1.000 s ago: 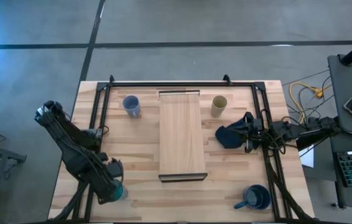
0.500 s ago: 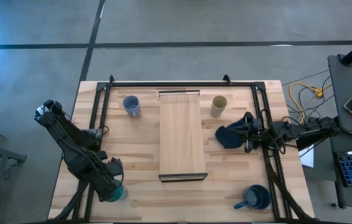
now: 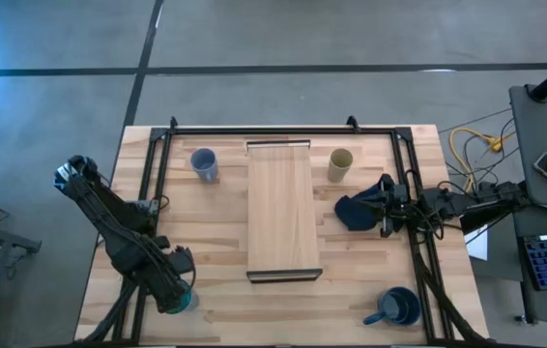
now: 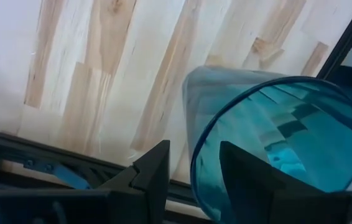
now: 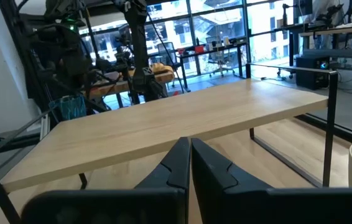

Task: Stack small to large cups/mugs on shelf
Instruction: Put the blue cup on the shelf

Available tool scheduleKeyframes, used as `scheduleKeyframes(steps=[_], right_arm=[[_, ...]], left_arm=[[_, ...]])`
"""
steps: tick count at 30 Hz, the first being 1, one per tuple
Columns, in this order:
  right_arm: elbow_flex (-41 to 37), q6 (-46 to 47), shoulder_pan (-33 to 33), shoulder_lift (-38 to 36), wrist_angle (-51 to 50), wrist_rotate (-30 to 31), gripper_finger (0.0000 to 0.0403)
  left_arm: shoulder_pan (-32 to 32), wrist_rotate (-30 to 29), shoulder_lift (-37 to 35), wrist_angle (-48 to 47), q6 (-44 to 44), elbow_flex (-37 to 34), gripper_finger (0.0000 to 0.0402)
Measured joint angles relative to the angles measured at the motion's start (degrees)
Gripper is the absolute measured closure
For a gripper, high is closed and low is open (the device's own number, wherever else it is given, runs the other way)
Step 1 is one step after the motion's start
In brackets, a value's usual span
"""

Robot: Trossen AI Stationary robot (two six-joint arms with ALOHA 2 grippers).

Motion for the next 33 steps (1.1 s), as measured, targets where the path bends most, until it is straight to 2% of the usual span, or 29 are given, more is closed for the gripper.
scheduleKeyframes(steps=[7,16,19,25,33], right_arm=[[0.0,0.0,0.0,0.0,0.0,0.0,0.0394],[0.0,0.0,0.0,0.0,0.0,0.0,0.0394],[0.0,0.0,0.0,0.0,0.0,0.0,0.0394],[0.0,0.0,0.0,0.0,0.0,0.0,0.0394],[0.0,0.0,0.0,0.0,0.3,0.0,0.0394]], left_arm=[[0.0,0.0,0.0,0.8,-0.1,-3.1,0.0277],[0.1,-1.0,0.0,1.1,0.5,-3.1,0.0281],[0.1,-1.0,0.0,1.2,1.8,-3.1,0.0304],[0.8,-1.8,0.0,1.2,3.0,-3.1,0.0387],[4.0,-4.9,-0.3,0.9,4.5,-1.4,0.04]])
